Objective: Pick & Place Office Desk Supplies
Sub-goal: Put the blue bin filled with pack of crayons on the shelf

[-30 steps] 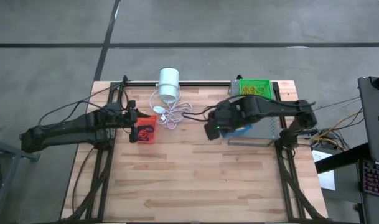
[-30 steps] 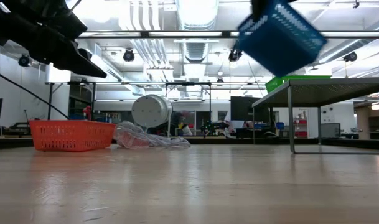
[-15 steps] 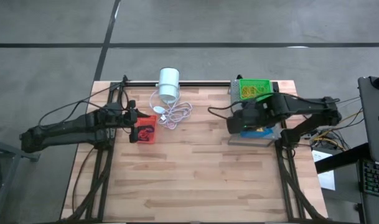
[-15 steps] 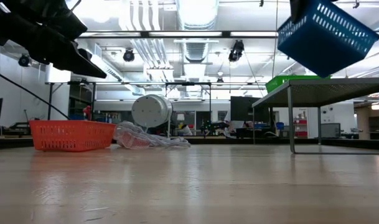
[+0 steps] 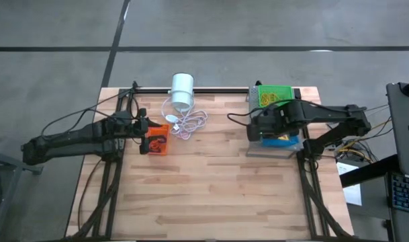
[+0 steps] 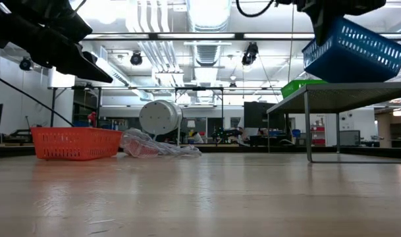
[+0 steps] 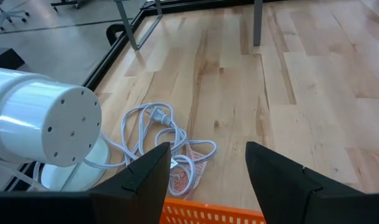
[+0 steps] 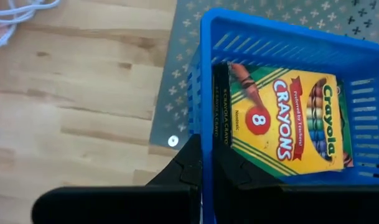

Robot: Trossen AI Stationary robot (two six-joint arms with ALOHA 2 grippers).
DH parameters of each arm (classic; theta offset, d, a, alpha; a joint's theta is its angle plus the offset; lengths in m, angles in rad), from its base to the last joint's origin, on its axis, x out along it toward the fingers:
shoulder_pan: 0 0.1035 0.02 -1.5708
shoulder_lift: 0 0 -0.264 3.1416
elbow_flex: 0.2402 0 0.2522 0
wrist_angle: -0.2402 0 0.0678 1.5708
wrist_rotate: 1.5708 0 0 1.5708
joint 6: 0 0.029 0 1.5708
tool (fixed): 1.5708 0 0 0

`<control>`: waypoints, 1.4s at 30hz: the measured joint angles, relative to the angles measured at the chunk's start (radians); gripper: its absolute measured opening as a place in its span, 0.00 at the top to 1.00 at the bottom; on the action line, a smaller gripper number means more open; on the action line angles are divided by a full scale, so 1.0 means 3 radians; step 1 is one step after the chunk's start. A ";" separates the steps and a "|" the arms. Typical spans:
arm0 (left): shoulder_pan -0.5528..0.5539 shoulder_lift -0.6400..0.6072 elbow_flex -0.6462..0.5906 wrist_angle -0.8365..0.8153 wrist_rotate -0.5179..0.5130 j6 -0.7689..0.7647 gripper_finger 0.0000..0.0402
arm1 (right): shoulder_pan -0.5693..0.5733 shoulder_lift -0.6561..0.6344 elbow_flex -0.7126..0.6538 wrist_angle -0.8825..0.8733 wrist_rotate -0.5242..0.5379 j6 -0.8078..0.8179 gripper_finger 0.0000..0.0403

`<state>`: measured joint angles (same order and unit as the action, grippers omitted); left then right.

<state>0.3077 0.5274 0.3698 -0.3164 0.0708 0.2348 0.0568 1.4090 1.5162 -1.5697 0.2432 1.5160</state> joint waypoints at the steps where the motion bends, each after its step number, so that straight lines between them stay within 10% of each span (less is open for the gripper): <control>1: 0.0000 0.0001 0.0000 0.0000 0.0000 0.0000 0.47 | -0.0006 0.0000 -0.0019 -0.0002 0.0017 -0.0003 0.98; 42: -0.0001 0.0001 0.0000 -0.0013 0.0000 0.0000 0.47 | -0.0598 0.0572 -0.0181 0.0050 0.0490 -0.0191 0.98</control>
<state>0.3073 0.5276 0.3698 -0.3202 0.0708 0.2348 -0.1225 1.5806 1.4620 -1.5548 0.3903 1.4586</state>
